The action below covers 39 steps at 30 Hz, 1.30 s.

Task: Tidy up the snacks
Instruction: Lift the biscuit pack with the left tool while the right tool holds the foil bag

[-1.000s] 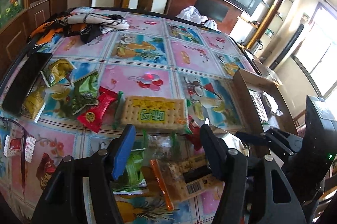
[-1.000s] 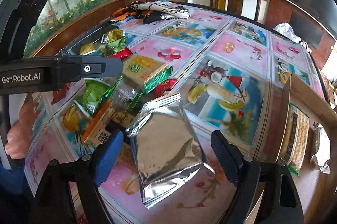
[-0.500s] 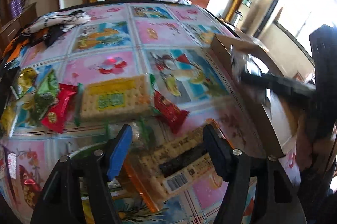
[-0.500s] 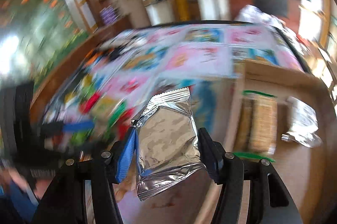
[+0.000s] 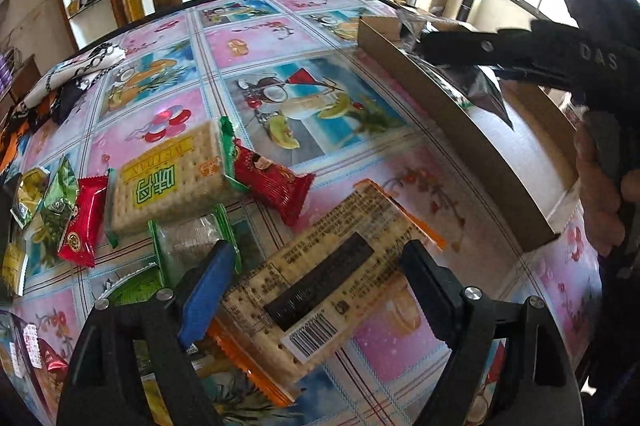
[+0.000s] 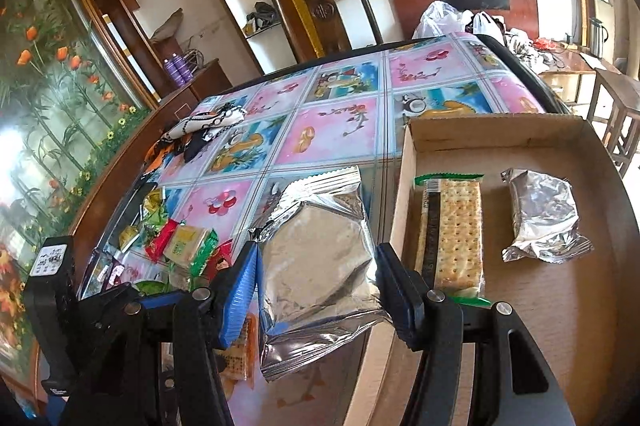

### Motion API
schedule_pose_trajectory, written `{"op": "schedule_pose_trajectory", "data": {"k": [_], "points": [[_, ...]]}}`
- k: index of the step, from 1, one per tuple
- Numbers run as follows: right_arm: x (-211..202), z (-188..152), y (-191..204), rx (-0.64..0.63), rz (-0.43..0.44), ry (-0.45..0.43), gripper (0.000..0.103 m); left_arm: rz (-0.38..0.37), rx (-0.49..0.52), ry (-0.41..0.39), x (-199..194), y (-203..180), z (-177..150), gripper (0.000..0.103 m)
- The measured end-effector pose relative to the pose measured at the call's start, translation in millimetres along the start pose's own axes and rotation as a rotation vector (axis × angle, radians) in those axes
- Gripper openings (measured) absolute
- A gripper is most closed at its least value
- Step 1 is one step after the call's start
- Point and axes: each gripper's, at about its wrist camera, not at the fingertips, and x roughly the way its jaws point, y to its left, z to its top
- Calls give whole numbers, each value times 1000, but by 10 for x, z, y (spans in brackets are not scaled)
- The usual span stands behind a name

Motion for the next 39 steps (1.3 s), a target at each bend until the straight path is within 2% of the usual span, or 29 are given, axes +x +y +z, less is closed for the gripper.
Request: {"op": "schedule_pose_trajectory", "data": {"k": [7,16,20,25,27,30,33,34,39], "points": [[0,3,-35,12,4,-5,63,-87,125,63,-1,-203,-114,84],[-14,5,-121,39,2,-10,63,-69,235,56,-114,-317,-253,84],[-17,-7,-137,39,-1,-7,63,-44,232,71,-59,-299,-253,84],[-18,-17,-120,28,4,-4,63,-42,144,54,31,-249,-145,84],[-16,-22,-115,24,0,-3,63,-16,112,43,69,-235,-120,84],[10,-25,-105,22,-3,4,63,38,122,29,84,-275,-129,77],[23,-31,-82,15,-7,7,63,47,107,12,60,-280,-113,57],[28,-34,-71,12,-8,7,63,52,100,10,57,-275,-108,54],[69,-57,2,-14,-8,18,63,78,68,0,55,-261,-99,53]]}}
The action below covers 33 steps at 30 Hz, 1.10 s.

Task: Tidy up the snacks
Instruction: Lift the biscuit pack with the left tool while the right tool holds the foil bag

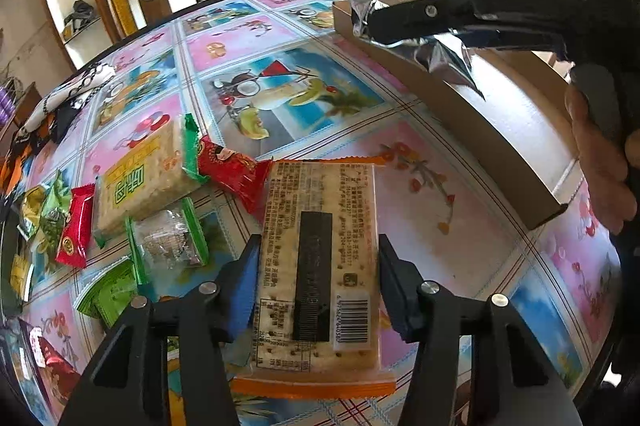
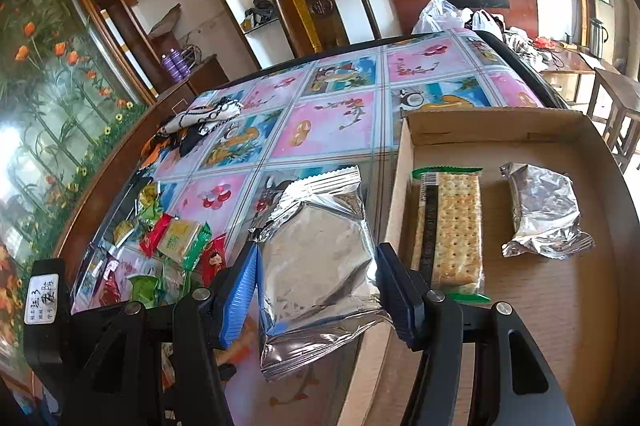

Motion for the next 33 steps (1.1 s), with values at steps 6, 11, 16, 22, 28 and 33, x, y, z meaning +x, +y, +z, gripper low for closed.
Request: {"op": "schedule_pose_trajectory", "data": {"k": [6,11,16,22,28,33], "points": [[1,-35,90,-30,12,-7,63,17,-41,-19,-5,43,5,53],[12,-65,164,-57,16,-10,63,14,-98,-76,-118,143,36,53],[41,-89,217,-77,12,-5,63,44,-178,-143,-236,309,73,53],[81,-134,303,-107,19,6,63,137,-288,-199,-325,555,89,53],[154,-201,448,-165,24,24,63,173,-332,-205,-330,659,72,53],[158,-201,444,-170,23,20,63,223,-291,-222,-350,560,66,53]]}}
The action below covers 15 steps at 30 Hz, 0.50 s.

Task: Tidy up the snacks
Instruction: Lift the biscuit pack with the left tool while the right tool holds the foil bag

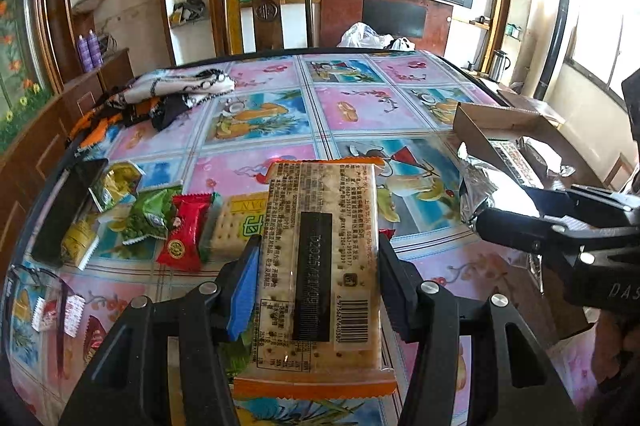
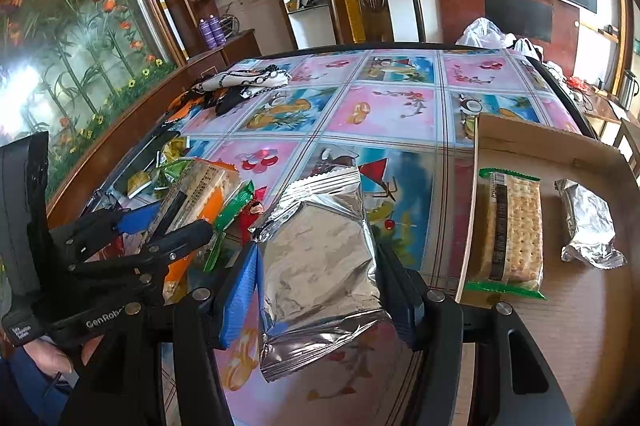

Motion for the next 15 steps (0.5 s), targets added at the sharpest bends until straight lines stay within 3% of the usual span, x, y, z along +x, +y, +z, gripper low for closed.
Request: {"op": "schedule_pose_trajectory", "data": {"k": [15], "points": [[11,-2,-14,5,-7,0,63,134,75,-71,-55,-91,-3,53]]}}
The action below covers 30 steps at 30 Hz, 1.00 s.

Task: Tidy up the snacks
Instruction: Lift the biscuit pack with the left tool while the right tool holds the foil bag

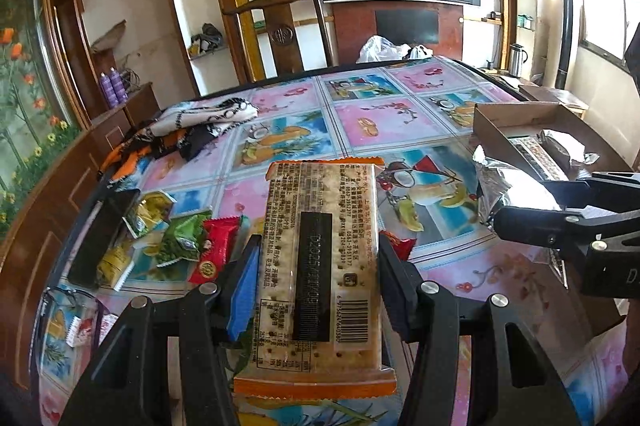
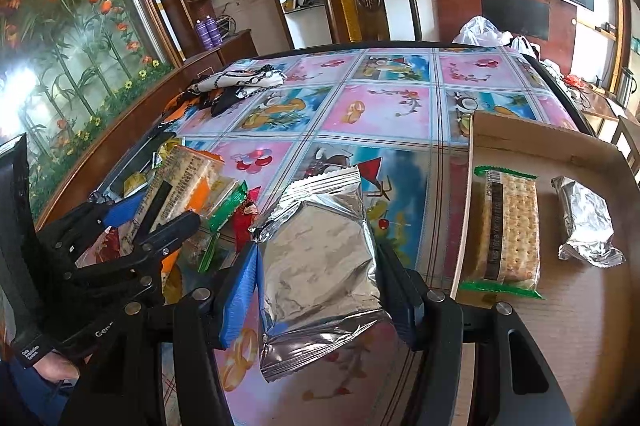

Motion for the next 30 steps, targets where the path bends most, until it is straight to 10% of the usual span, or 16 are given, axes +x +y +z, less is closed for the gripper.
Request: {"op": "schedule_pose_trajectory", "data": {"k": [30], "points": [[48,-15,-32,6,-1,12,63,-1,-1,19,37,1,-11,53]]}}
